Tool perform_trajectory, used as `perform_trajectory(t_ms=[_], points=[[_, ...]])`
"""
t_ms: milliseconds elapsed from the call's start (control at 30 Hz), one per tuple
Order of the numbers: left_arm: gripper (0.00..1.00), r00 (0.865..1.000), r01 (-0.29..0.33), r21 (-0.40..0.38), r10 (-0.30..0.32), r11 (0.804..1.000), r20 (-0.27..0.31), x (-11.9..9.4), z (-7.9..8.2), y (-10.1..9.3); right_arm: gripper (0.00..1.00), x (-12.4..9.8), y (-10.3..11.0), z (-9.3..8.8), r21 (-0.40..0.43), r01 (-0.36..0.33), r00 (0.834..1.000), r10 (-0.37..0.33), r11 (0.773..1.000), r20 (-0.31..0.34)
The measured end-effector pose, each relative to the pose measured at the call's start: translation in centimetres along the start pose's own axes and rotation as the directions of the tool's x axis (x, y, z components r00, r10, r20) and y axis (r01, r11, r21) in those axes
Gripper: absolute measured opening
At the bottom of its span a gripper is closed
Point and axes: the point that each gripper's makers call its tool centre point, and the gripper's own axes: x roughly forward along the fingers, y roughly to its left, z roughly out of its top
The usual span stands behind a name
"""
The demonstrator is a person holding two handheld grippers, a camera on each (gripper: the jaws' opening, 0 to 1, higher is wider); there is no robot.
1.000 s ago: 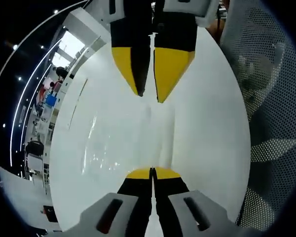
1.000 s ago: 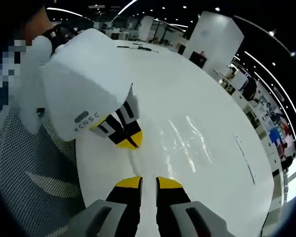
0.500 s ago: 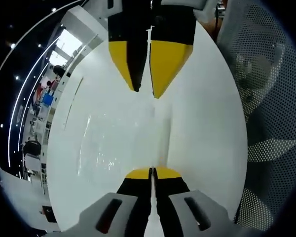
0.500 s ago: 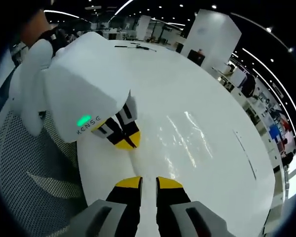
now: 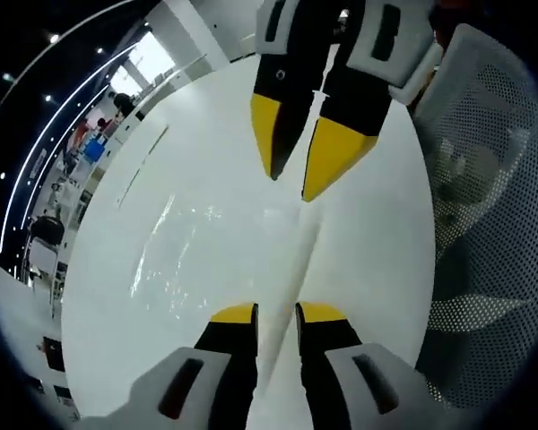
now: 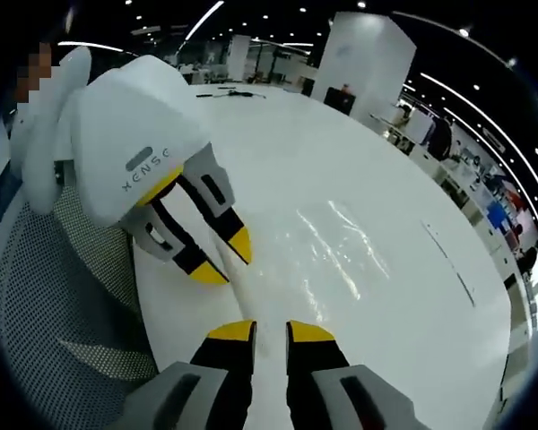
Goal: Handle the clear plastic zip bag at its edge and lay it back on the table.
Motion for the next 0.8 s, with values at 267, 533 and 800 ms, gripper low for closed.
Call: perform_trajectory(t_ms=[267, 533, 800], points=[[0.24, 0.998, -0.021, -0.074, 0.025, 0.997, 0.061, -1.5, 0.2, 0.5, 0.17, 0.2, -0.1, 0.2, 0.154, -0.017, 0.998, 0.007, 0.988, 0.062], [0.33, 0.993, -0.035, -0.160, 0.052, 0.987, 0.106, -2.4, -0.2, 1.3, 0.27, -0.4, -0.3, -0.1, 0.234, -0.007, 0.995, -0.018, 0.972, 0.103], [0.38, 0.988, -0.011, -0.233, 0.047, 0.972, 0.150, -3.5, -0.5, 1.0, 0.35, -0.8, -0.1, -0.4, 0.289, -0.011, 0.991, -0.028, 0.957, 0.131]])
